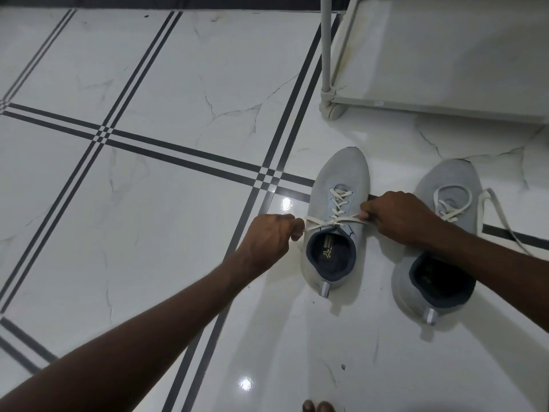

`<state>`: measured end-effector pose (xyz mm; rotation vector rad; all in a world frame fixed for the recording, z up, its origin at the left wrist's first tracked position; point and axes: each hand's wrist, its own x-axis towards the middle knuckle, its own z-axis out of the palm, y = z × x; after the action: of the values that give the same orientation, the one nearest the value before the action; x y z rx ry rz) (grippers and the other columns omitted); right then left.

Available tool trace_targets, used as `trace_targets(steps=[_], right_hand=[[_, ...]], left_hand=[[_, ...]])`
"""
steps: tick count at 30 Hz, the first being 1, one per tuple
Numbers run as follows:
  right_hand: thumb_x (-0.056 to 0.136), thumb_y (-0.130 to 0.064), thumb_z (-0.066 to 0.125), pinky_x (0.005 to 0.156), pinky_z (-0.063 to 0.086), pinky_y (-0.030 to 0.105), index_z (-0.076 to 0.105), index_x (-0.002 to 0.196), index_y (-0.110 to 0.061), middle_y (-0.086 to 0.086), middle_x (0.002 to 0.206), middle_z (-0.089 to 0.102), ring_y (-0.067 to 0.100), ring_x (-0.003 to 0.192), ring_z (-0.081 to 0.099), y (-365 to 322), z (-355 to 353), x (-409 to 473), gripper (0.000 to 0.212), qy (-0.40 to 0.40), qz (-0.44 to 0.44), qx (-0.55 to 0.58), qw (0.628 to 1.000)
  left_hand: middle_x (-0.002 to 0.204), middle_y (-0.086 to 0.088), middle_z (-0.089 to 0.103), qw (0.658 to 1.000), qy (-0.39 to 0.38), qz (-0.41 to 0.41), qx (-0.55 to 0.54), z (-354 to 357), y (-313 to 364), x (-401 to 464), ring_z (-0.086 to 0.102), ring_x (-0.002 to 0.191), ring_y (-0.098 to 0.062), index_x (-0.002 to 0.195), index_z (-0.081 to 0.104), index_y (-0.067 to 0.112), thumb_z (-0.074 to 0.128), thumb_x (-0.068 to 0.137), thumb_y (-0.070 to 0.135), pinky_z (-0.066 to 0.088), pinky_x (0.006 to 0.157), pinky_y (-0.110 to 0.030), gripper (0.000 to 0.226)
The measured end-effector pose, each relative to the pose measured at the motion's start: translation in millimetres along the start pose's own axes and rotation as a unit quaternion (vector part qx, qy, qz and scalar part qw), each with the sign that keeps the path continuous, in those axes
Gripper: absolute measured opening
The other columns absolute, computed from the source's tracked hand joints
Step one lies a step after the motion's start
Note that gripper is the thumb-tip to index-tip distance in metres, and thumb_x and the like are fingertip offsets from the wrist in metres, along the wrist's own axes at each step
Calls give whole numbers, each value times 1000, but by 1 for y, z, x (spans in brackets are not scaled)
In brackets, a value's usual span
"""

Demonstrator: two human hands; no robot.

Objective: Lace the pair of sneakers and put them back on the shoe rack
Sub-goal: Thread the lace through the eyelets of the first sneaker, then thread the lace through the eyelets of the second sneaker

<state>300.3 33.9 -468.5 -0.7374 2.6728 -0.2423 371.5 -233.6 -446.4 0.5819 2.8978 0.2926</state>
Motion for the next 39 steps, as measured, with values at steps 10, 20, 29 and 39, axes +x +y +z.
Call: trace_targets(steps=[10,20,29,39], right_hand=[[91,-46,43,78,48,43,49,121,-14,8,108,59,28,96,53,-30,-6,-6,44,117,-62,5,991],[99,-15,40,57,35,39,48,87,-9,9,73,54,33,64,51,-44,12,-8,16,87,2,155,984],[83,-38,71,40,22,23,53,64,-22,3,44,56,25,36,53,-25,8,-9,31,71,-94,-85,989],[93,-46,41,47,25,28,56,72,-21,3,58,63,26,50,60,-22,8,-6,36,91,-109,-88,986]], left_hand=[[151,-12,39,995,13,-31,-99,2,25,13,31,143,-27,150,30,14,35,97,57,28,115,-40,68],[76,-2,61,995,47,-48,-69,17,42,16,51,52,-20,106,39,15,37,103,33,41,48,-33,18],[56,5,49,997,-10,33,65,12,5,20,29,38,-10,82,39,22,22,99,54,18,44,-23,40],[64,7,49,999,-14,28,33,14,1,19,44,48,-14,81,34,26,25,101,52,28,50,-26,35]])
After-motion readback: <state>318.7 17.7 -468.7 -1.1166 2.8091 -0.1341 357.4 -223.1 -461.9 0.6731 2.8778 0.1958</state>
